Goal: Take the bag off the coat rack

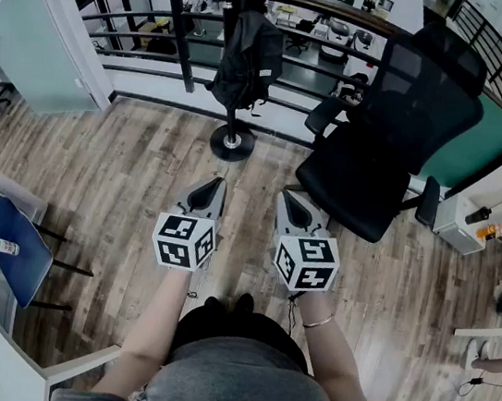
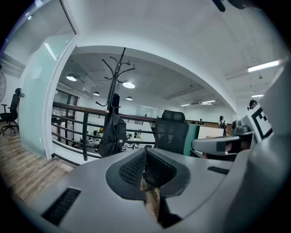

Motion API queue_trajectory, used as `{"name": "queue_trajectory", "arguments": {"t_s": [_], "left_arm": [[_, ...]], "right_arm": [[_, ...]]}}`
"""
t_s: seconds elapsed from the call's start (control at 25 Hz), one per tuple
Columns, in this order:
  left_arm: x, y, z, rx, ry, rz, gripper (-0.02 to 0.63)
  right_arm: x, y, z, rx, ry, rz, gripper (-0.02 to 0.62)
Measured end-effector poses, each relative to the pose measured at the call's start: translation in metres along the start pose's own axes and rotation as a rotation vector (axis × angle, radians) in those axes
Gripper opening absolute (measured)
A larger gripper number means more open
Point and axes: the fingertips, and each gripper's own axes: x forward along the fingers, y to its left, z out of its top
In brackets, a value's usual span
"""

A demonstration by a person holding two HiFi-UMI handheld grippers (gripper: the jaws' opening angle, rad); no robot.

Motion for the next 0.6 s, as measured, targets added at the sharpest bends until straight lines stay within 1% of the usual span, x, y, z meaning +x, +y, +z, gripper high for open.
{"name": "queue_trajectory", "arguments": {"t_s": [0.28, 0.4, 0.6], "left_arm": [[0.007, -0.002, 0.001, -0.004, -0.009, 0.005, 0.031], [0.010, -0.002, -0.004, -0.004, 0.005, 0.013, 0.031], [0.012, -0.003, -0.010, -0.014, 0.018, 0.022, 0.032]], "right_arm": [[0.003, -0.006, 0.002, -0.004, -0.010, 0.014, 0.002], [0.003, -0.011, 0.000, 0.012, -0.022, 0.010, 0.003], [0.004, -0.021, -0.005, 0.038, -0.014, -0.007, 0.006]]}}
